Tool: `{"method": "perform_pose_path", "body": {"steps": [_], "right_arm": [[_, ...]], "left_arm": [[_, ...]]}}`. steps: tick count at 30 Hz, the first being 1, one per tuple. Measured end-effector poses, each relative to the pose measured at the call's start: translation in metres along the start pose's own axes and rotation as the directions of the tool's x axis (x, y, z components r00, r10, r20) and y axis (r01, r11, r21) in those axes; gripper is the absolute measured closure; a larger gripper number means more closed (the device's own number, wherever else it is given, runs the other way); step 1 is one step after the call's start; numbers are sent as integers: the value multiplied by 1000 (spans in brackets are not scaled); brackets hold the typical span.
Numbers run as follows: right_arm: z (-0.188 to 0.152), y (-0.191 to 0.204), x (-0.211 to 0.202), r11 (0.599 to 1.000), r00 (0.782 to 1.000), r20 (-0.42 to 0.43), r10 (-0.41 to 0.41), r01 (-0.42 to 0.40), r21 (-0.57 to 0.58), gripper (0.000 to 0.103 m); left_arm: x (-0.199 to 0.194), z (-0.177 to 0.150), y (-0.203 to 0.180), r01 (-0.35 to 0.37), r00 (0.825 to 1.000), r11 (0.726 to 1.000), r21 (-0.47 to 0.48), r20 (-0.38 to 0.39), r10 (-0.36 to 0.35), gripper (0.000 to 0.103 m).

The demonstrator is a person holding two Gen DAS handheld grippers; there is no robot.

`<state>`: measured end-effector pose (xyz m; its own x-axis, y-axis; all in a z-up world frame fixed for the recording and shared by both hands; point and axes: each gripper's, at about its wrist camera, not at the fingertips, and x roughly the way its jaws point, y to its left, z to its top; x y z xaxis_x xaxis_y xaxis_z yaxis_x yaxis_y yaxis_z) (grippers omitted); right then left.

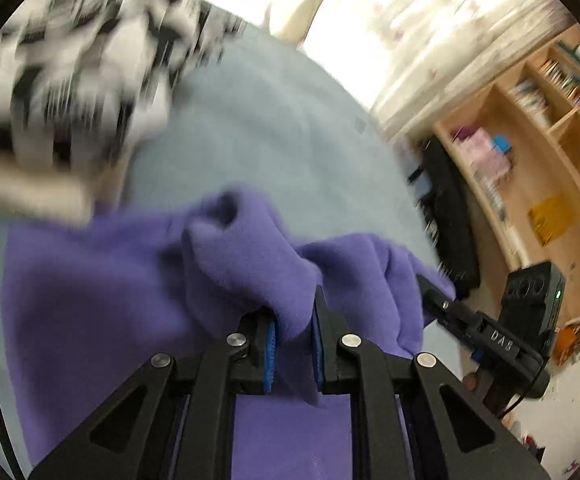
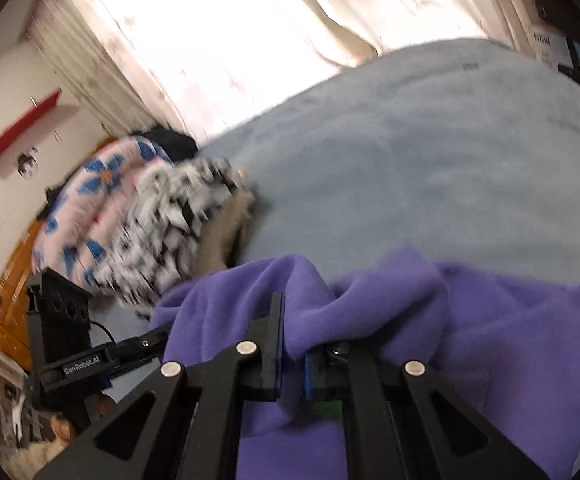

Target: Fold large clothes

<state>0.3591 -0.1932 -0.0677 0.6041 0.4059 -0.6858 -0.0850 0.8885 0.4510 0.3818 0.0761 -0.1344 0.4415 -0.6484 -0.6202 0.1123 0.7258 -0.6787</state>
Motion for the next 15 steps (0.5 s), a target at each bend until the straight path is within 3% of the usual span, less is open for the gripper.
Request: {"method": "perform_pose_path", "body": {"steps": [4,10,13,15], "right_arm": [[-31,-26,0,999,992,-126,1,4,41,96],[-69,-44,-32,984,977,-188,105,-74,162,96],[-87,-47,-35,982,967,-239,89,-45,186,96],[-99,-52,-25,981,956,-291,43,15,196,96]], "left_arm": [[4,-28,11,11,994,999,-42,-110,-16,91],[-7,-56,5,40,965,994,-104,-253,-66,92],[-1,-79,10,41,946,989,-144,-314,-85,92],[7,-91,19,2,940,988,-157,-337,-56,92]]}}
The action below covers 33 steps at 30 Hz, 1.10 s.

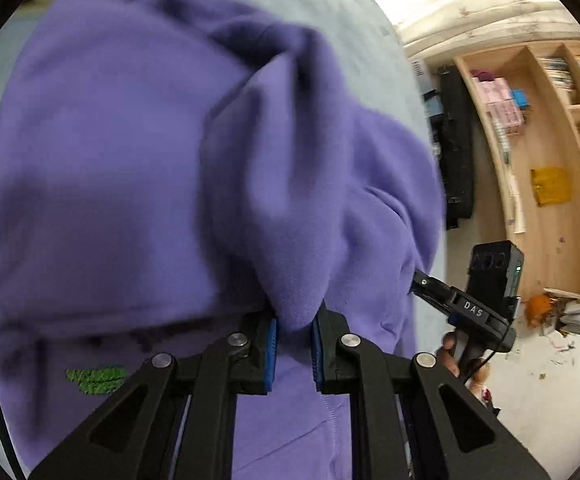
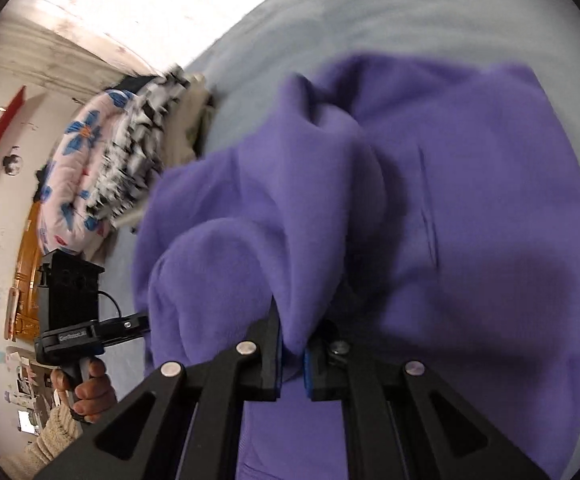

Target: Fold large clothes

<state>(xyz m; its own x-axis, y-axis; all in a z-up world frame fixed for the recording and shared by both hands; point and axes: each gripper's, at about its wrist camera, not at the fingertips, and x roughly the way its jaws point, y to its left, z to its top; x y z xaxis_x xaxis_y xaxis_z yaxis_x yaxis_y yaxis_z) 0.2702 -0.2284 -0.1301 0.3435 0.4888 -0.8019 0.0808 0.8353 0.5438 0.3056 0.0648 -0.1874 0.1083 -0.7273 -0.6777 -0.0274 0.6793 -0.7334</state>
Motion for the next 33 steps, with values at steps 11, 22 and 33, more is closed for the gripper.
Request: {"method": "perform_pose_path", "body": {"steps": [11,22,33], "right_arm": [[-21,29,-20,943,949,120,-293,307,-130,64],[-12,115,-42,863,881,415,-226,379,-334,64],[13,35,25,766,782,394,-484,596,-241,67]], "left_arm": [[-14,-17,-42,-276,958,944,181,130,255,62],[-39,-9,-134,-310,896,885,348,418,149,69],[33,48,-43,-327,900,933,150,351,259,102]]}}
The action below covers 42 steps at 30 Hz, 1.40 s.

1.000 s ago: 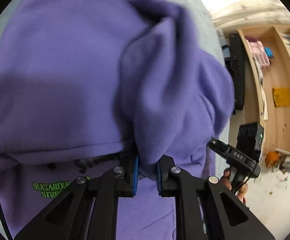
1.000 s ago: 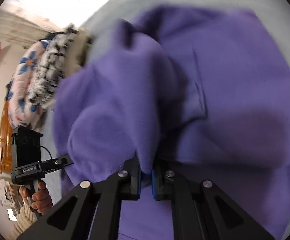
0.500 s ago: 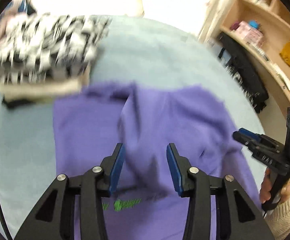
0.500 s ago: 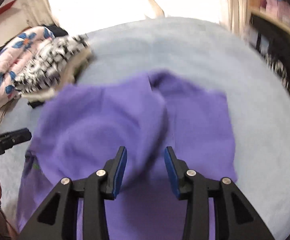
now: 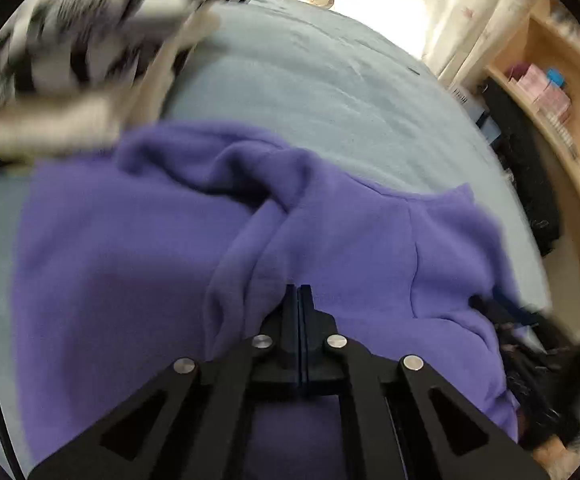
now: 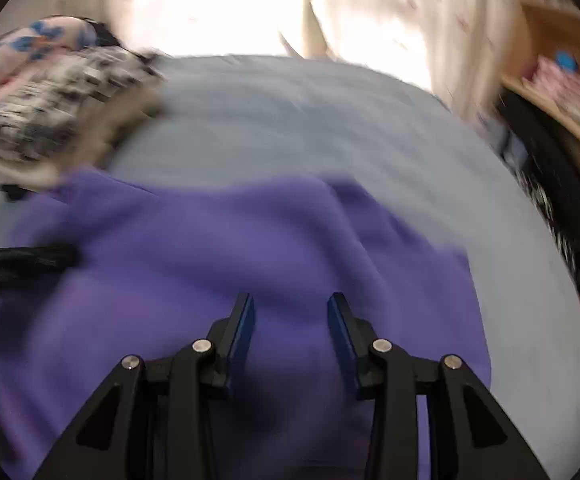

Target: Fold large clothes

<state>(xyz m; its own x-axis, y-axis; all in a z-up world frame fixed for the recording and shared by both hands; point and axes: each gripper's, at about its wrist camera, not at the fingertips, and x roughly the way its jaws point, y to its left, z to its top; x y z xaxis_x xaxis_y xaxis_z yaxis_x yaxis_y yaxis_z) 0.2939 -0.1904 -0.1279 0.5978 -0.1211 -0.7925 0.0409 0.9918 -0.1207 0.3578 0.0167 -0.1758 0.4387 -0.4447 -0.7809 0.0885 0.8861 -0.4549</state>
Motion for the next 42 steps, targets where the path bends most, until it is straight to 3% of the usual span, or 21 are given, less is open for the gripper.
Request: {"method": "perform_pose_path", "body": {"steps": [2,6,8,14,16,19,29,32,36,42], "right_arm": [[-8,-11,-7,999,999,27,36,-37,14,66],[-4,-13,-30,996,997,14,73,-74,47,64],[-4,-13,-48,988,991,33,132,-134,73,64],[-18,14,-73,962,963,31,269,-270,46,59],[-27,22,-65,967,967,-3,253,-253,22,59],[-45,24,-36,982,976,-111,190,-190,14,59],[-55,11,-60,967,963,-114,245,-234,100,57],[-57,4,-79,960,961,-94,260,-247,133,57],[-63,2,-111,958,964,-55,261,-251,137,57],[-67,-4,-165,941,953,10,304,-301,156,57]], "left_arm": [[-3,-2,3,29,1000,1000,-7,10,-29,102],[-13,-2,-5,-3,1000,1000,-5,-3,3,102],[-25,-1,-9,-4,1000,1000,-10,8,4,101],[-73,-38,-46,29,998,997,72,55,-33,96],[-66,-54,-55,30,999,994,104,19,-33,93],[-42,-75,-50,-31,998,992,125,-49,37,93],[-53,-74,-47,-25,997,994,108,-66,33,92],[-68,-79,-50,-47,997,992,117,-50,53,81],[-103,-92,-57,-108,994,985,138,10,108,50],[-171,-109,-62,-128,989,984,127,85,118,49]]}}
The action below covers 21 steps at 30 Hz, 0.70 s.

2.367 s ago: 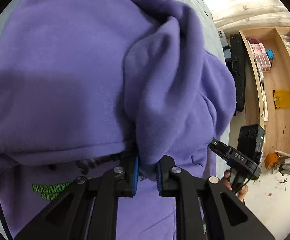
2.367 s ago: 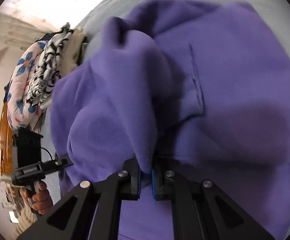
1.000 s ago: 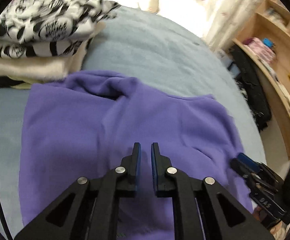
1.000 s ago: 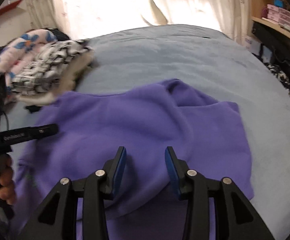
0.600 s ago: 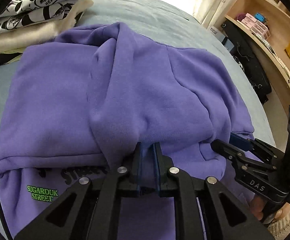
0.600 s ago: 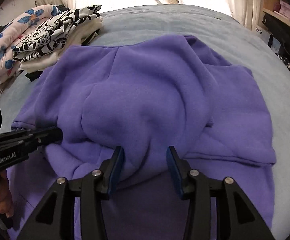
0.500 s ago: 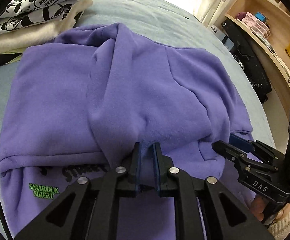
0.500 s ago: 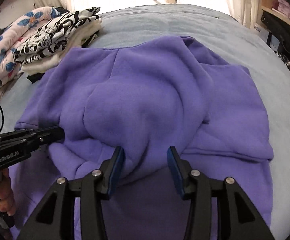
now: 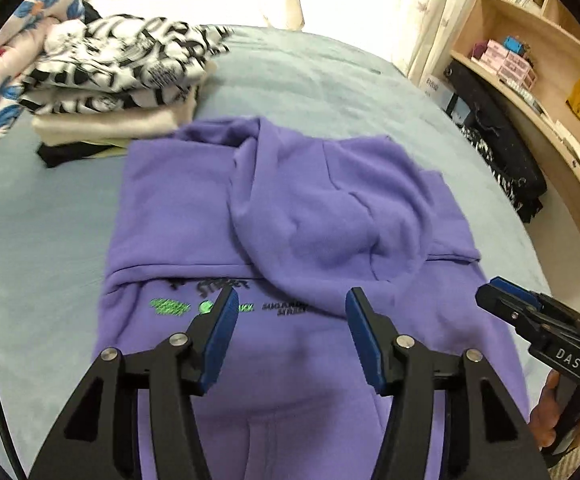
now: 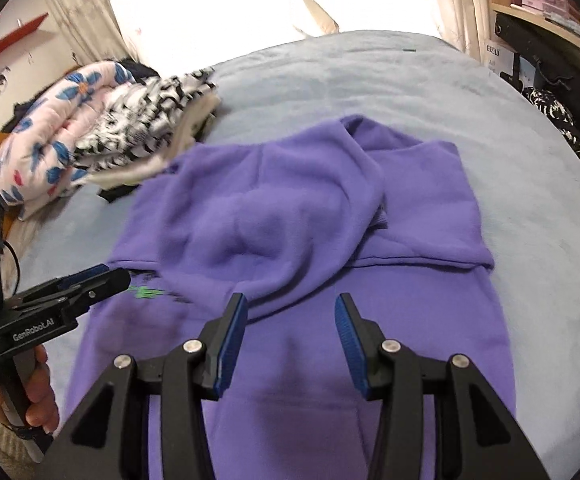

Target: Fold large clothes

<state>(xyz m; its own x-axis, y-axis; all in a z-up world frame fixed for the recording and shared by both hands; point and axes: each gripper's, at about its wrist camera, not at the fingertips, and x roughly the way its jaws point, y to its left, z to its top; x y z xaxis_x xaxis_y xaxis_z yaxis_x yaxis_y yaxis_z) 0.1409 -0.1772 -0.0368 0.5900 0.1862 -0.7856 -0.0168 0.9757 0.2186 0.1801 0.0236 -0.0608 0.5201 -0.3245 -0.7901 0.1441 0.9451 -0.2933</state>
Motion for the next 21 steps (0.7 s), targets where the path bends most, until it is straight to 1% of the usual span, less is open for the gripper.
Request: {"method": "perform_pose_path", "body": {"steps": [2,5,7,9,11,14,17,21], "right_arm": [[-1,7,-23,1000,999,30,19,-19,-4,57],[-6,18,-59,999,996,81,25,-23,-27,57],[-11,26,-82,999,993,115,15,-9,-46,55],[-18,35,-103,998,989,146,7,2,-61,51],[-27,43,-119,996,984,177,-21,36,-83,50],[-46,54,-138,990,976,207,-61,87,-114,47],[-63,57,-150,990,974,218,-64,89,-108,46],[-86,54,-159,989,966,240,-97,120,-85,45]], "left_arm": [[-19,-2,-1,-10,1000,1000,-3,19,10,49],[-56,-7,-5,-30,998,1000,3,62,30,48],[-79,-12,-9,-46,995,999,4,85,46,47],[-98,-19,-11,-49,993,999,-2,103,49,44],[-116,-27,-13,-57,991,998,-6,124,57,41],[-136,-40,-18,-88,986,996,3,142,87,40],[-150,-55,-21,-101,983,995,8,155,99,40],[-162,-75,-21,-127,979,992,11,161,123,40]]}}
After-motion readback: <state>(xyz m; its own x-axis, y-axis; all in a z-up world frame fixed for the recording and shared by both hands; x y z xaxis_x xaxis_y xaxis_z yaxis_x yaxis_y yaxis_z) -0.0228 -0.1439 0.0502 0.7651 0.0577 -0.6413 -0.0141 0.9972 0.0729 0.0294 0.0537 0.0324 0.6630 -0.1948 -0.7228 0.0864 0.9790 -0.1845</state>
